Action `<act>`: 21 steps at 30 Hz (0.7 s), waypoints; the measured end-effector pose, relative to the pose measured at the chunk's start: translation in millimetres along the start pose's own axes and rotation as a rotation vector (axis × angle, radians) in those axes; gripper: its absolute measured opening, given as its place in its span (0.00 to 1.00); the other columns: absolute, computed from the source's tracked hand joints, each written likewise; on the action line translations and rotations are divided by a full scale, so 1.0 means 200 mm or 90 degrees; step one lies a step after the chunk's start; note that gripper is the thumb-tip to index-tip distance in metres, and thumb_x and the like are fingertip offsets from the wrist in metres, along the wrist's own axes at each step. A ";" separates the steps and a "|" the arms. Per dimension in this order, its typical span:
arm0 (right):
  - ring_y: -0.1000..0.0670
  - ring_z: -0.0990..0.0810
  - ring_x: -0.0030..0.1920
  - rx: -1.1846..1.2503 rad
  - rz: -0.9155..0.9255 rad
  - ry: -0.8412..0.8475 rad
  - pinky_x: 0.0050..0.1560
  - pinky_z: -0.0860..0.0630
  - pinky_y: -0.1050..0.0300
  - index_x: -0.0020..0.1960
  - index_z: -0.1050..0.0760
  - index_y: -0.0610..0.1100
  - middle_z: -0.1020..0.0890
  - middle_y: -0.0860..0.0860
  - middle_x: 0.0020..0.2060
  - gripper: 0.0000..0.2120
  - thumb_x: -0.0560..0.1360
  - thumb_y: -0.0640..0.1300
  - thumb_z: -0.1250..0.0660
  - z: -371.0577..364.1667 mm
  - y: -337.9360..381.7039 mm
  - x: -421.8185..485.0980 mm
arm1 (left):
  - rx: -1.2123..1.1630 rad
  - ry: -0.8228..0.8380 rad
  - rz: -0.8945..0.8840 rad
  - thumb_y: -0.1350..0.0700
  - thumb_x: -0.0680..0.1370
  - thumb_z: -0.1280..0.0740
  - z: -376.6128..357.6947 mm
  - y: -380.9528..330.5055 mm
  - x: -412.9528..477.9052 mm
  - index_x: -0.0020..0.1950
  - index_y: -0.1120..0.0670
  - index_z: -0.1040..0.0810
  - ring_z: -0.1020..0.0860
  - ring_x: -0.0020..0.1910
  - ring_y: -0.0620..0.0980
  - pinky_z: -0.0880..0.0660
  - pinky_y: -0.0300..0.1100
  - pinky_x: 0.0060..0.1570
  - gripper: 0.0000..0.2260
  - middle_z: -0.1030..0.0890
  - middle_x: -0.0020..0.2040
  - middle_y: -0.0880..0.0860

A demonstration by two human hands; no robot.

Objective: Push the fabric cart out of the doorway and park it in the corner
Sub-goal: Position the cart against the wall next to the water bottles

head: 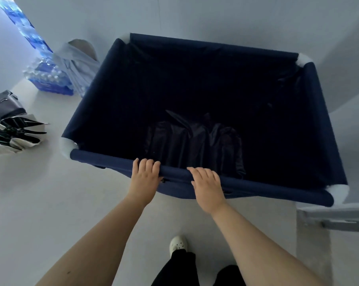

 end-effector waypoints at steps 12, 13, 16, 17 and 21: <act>0.47 0.26 0.52 0.011 -0.073 0.015 0.60 0.36 0.51 0.58 0.28 0.49 0.21 0.51 0.51 0.18 0.74 0.59 0.37 0.19 -0.39 0.24 | -0.047 -0.031 0.077 0.48 0.78 0.40 -0.02 -0.18 0.21 0.64 0.58 0.33 0.28 0.55 0.59 0.38 0.58 0.67 0.19 0.25 0.55 0.57; 0.47 0.27 0.53 0.005 -0.082 0.020 0.61 0.36 0.52 0.58 0.28 0.49 0.21 0.51 0.51 0.19 0.73 0.59 0.37 0.23 -0.47 0.25 | -0.052 -0.038 0.085 0.48 0.77 0.39 -0.01 -0.22 0.23 0.63 0.58 0.32 0.28 0.53 0.59 0.37 0.58 0.66 0.19 0.24 0.53 0.57; 0.48 0.27 0.56 0.008 -0.068 0.061 0.64 0.38 0.52 0.60 0.29 0.49 0.22 0.52 0.54 0.18 0.74 0.58 0.38 0.31 -0.67 0.29 | -0.055 -0.058 0.106 0.51 0.76 0.35 0.01 -0.35 0.30 0.61 0.59 0.30 0.26 0.50 0.60 0.33 0.60 0.63 0.18 0.23 0.51 0.58; 0.48 0.27 0.56 0.011 -0.060 0.067 0.64 0.39 0.52 0.60 0.29 0.49 0.22 0.52 0.54 0.18 0.74 0.58 0.37 0.33 -0.71 0.32 | -0.055 -0.062 0.115 0.51 0.75 0.34 0.02 -0.39 0.33 0.60 0.60 0.29 0.26 0.49 0.61 0.33 0.60 0.62 0.18 0.23 0.50 0.59; 0.49 0.26 0.55 0.016 -0.037 0.051 0.63 0.37 0.52 0.58 0.28 0.49 0.21 0.53 0.53 0.17 0.74 0.57 0.36 0.42 -0.92 0.39 | -0.063 -0.065 0.130 0.52 0.73 0.31 0.05 -0.59 0.45 0.59 0.61 0.28 0.26 0.48 0.62 0.32 0.61 0.61 0.19 0.23 0.49 0.60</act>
Point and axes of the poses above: each hand's wrist, its own x-axis towards the middle knuckle, its own z-axis out of the back of the hand, y = z × x, the point moved 2 cm from there along x, towards the middle knuckle
